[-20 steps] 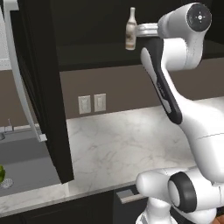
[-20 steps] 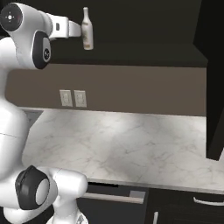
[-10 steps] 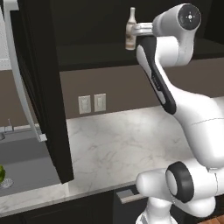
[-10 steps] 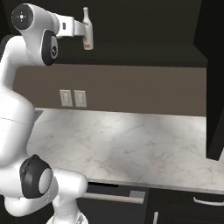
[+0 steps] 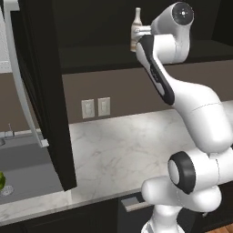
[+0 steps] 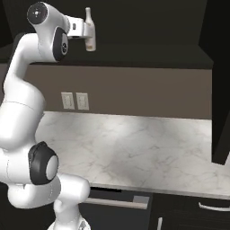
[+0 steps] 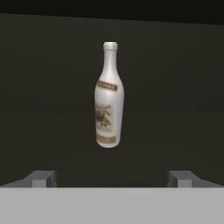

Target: Open the cabinet directly in front. Then move the liquor and the cup to the dining counter with the jar on it.

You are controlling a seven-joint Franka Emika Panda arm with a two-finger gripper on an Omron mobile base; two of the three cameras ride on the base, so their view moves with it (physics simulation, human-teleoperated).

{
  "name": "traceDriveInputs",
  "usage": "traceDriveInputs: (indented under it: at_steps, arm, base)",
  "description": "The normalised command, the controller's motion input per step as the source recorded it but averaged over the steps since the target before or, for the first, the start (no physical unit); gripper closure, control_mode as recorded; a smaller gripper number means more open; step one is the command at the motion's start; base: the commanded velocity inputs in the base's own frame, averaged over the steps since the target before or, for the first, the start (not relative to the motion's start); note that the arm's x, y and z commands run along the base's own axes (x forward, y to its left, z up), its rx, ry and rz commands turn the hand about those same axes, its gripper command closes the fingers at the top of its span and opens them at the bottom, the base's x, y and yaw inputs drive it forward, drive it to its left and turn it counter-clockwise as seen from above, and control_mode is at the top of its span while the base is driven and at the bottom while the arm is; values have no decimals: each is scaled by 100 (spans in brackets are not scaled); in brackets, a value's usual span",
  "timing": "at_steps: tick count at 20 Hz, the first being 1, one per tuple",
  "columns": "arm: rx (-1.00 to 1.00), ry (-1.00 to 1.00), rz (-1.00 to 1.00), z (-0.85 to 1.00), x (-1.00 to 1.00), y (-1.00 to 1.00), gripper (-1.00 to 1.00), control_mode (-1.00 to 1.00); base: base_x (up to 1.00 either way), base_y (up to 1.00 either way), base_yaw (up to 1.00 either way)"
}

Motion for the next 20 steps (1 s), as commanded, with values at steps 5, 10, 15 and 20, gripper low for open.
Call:
traceDriveInputs:
  at_steps: [5, 10, 15, 20]
  arm:
    - [0, 0, 0, 0, 39, 0, -100, -100]
    - [0, 0, 0, -1, 43, 0, -100, -100]
    - [0, 0, 0, -4, 51, 0, -100, -100]
    - [0, 0, 0, -1, 53, 1, -100, -100]
  base:
    - [0, 0, 0]
    - [0, 0, 0]
    - [0, 0, 0]
    - [0, 0, 0]
